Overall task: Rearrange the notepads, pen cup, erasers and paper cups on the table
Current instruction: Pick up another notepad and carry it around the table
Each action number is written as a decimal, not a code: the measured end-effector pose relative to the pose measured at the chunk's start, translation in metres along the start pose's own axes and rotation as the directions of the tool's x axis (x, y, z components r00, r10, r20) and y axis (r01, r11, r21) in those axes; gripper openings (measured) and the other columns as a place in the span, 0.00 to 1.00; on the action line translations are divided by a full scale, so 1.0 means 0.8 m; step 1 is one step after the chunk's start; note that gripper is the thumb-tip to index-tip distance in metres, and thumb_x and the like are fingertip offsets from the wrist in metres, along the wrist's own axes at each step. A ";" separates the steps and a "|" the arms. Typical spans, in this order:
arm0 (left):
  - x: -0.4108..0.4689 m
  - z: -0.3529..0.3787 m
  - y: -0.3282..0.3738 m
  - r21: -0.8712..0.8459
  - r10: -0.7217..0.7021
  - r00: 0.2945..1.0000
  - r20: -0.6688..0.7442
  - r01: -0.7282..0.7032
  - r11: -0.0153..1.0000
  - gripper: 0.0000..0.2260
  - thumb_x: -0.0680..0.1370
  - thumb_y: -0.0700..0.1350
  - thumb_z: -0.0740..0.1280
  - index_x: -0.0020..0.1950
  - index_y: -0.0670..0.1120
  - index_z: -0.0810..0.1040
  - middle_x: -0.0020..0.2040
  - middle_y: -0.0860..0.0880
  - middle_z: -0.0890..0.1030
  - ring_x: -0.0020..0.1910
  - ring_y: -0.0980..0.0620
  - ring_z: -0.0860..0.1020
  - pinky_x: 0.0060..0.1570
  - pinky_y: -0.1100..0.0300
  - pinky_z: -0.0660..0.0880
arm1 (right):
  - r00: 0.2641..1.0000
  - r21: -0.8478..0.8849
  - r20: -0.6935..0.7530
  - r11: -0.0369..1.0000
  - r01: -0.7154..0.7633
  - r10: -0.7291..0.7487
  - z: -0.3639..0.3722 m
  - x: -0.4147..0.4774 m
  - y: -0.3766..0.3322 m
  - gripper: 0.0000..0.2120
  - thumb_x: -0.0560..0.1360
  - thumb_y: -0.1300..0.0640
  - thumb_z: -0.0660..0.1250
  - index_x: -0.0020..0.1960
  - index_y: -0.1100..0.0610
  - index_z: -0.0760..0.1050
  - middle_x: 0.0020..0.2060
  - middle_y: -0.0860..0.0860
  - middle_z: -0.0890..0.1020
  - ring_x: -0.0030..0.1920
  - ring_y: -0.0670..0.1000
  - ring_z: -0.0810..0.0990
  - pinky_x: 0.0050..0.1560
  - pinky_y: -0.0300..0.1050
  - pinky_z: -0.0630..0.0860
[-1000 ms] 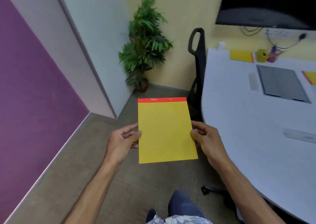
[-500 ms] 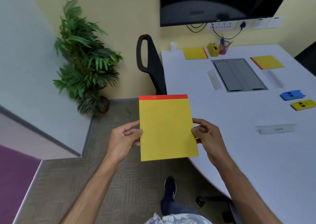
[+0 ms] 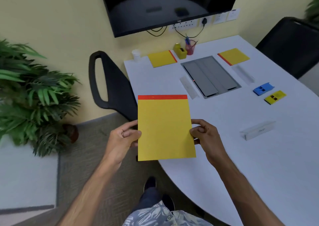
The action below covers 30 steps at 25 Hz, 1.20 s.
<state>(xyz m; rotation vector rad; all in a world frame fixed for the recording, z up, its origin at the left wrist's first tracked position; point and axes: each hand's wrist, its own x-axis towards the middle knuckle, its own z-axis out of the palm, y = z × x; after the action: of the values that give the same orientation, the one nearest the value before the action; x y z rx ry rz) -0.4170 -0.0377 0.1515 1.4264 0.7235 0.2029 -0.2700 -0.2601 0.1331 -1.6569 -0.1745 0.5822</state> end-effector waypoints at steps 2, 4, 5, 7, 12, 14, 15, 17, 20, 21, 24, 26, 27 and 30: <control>0.050 0.002 0.016 0.037 -0.006 0.998 0.056 0.004 0.999 0.17 0.79 0.35 0.68 0.66 0.47 0.78 0.46 0.44 0.87 0.43 0.50 0.84 0.37 0.63 0.78 | 0.999 0.038 -0.049 0.999 -0.018 0.020 0.002 0.026 -0.006 0.12 0.77 0.69 0.63 0.56 0.58 0.79 0.36 0.57 0.80 0.38 0.51 0.82 0.39 0.50 0.79; 0.106 0.005 0.030 0.074 0.004 0.996 0.093 -0.011 0.997 0.17 0.79 0.34 0.66 0.65 0.48 0.79 0.42 0.45 0.86 0.39 0.53 0.82 0.37 0.64 0.76 | 0.994 0.106 -0.097 0.993 -0.043 0.053 0.004 0.057 -0.015 0.08 0.77 0.69 0.64 0.54 0.64 0.77 0.38 0.58 0.82 0.36 0.51 0.81 0.37 0.49 0.78; 0.132 0.006 0.038 0.091 0.019 0.994 0.112 -0.029 0.995 0.17 0.79 0.33 0.65 0.65 0.49 0.79 0.38 0.47 0.84 0.37 0.54 0.81 0.38 0.63 0.75 | 0.992 0.135 -0.108 0.990 -0.049 0.063 0.007 0.072 -0.020 0.06 0.77 0.69 0.65 0.54 0.66 0.75 0.39 0.59 0.82 0.36 0.51 0.81 0.35 0.47 0.78; 0.185 0.009 0.053 0.131 0.036 0.987 0.158 -0.057 0.990 0.18 0.80 0.32 0.63 0.63 0.50 0.80 0.34 0.51 0.80 0.37 0.56 0.80 0.43 0.60 0.75 | 0.988 0.189 -0.130 0.980 -0.061 0.086 0.015 0.101 -0.029 0.06 0.77 0.68 0.66 0.54 0.68 0.73 0.39 0.59 0.83 0.35 0.52 0.81 0.33 0.45 0.78; 0.290 0.022 0.085 0.175 0.023 0.970 0.240 -0.066 0.982 0.17 0.80 0.35 0.63 0.61 0.53 0.81 0.36 0.53 0.81 0.45 0.52 0.81 0.51 0.59 0.76 | 0.962 0.324 -0.242 0.945 -0.046 0.129 0.034 0.161 -0.044 0.13 0.77 0.67 0.66 0.60 0.59 0.75 0.42 0.59 0.85 0.38 0.52 0.82 0.34 0.44 0.77; 0.326 0.026 0.094 0.157 -0.031 0.968 0.248 -0.009 0.988 0.16 0.80 0.39 0.67 0.65 0.53 0.78 0.45 0.49 0.85 0.49 0.50 0.82 0.53 0.56 0.76 | 0.953 0.370 -0.273 0.929 -0.023 0.132 0.040 0.181 -0.047 0.14 0.77 0.68 0.66 0.61 0.58 0.74 0.44 0.62 0.83 0.39 0.54 0.82 0.34 0.44 0.77; 0.342 0.028 0.097 0.132 -0.075 0.969 0.237 0.045 0.990 0.15 0.79 0.42 0.68 0.65 0.52 0.77 0.49 0.47 0.85 0.48 0.50 0.82 0.51 0.55 0.76 | 0.949 0.389 -0.288 0.921 -0.006 0.128 0.042 0.189 -0.046 0.14 0.77 0.69 0.65 0.61 0.58 0.73 0.44 0.63 0.83 0.39 0.56 0.81 0.34 0.45 0.77; 0.365 0.032 0.102 0.032 -0.151 0.969 0.196 0.148 0.989 0.15 0.78 0.49 0.71 0.64 0.49 0.77 0.52 0.44 0.85 0.46 0.50 0.82 0.47 0.55 0.76 | 0.940 0.424 -0.320 0.905 0.028 0.121 0.046 0.206 -0.046 0.14 0.78 0.70 0.64 0.61 0.59 0.70 0.45 0.65 0.82 0.41 0.58 0.81 0.35 0.47 0.78; 0.363 0.040 0.100 -0.168 -0.196 0.952 0.235 0.238 0.957 0.13 0.78 0.50 0.70 0.58 0.43 0.80 0.51 0.44 0.85 0.48 0.46 0.84 0.50 0.52 0.80 | 0.935 0.457 -0.337 0.888 0.057 0.113 0.052 0.228 -0.045 0.14 0.78 0.70 0.63 0.60 0.59 0.67 0.48 0.65 0.84 0.42 0.60 0.81 0.38 0.50 0.80; 0.356 0.044 0.093 -0.219 -0.212 0.939 0.270 0.275 0.936 0.13 0.78 0.48 0.70 0.57 0.41 0.80 0.51 0.43 0.86 0.49 0.44 0.84 0.52 0.50 0.80 | 0.938 0.465 -0.329 0.883 0.057 0.113 0.055 0.233 -0.046 0.14 0.78 0.70 0.63 0.60 0.59 0.66 0.49 0.64 0.84 0.42 0.60 0.82 0.39 0.51 0.81; 0.340 0.058 0.075 -0.210 -0.239 0.903 0.356 0.326 0.922 0.13 0.77 0.40 0.70 0.60 0.38 0.78 0.56 0.40 0.85 0.52 0.43 0.84 0.53 0.50 0.80 | 0.950 0.514 -0.291 0.856 0.056 0.113 0.064 0.250 -0.043 0.16 0.78 0.72 0.63 0.60 0.58 0.65 0.51 0.65 0.83 0.43 0.60 0.83 0.42 0.55 0.82; 0.345 0.066 0.068 -0.191 -0.231 0.921 0.313 0.300 0.935 0.09 0.78 0.34 0.68 0.59 0.38 0.78 0.52 0.41 0.86 0.49 0.45 0.85 0.48 0.53 0.81 | 0.959 0.520 -0.258 0.853 0.038 0.115 0.070 0.262 -0.036 0.17 0.77 0.73 0.63 0.60 0.59 0.65 0.53 0.67 0.81 0.44 0.61 0.83 0.43 0.57 0.83; 0.348 0.068 0.068 -0.180 -0.232 0.934 0.271 0.286 0.941 0.09 0.78 0.32 0.67 0.57 0.39 0.77 0.49 0.42 0.86 0.47 0.46 0.86 0.46 0.54 0.82 | 0.962 0.524 -0.245 0.852 0.027 0.120 0.072 0.268 -0.033 0.17 0.77 0.73 0.64 0.61 0.59 0.64 0.53 0.68 0.81 0.44 0.61 0.83 0.45 0.58 0.83; 0.365 0.065 0.068 -0.131 -0.211 0.956 0.202 0.240 0.962 0.09 0.78 0.30 0.66 0.56 0.40 0.77 0.42 0.46 0.87 0.43 0.50 0.85 0.44 0.56 0.82 | 0.966 0.549 -0.214 0.836 -0.005 0.147 0.073 0.286 -0.031 0.19 0.76 0.72 0.65 0.63 0.59 0.66 0.51 0.69 0.80 0.47 0.61 0.83 0.50 0.58 0.83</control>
<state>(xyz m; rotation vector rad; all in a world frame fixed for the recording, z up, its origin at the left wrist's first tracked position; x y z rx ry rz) -0.1464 0.0862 0.1046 1.1863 0.6950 -0.0522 -0.0958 -0.1051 0.0907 -1.1612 0.2308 0.4248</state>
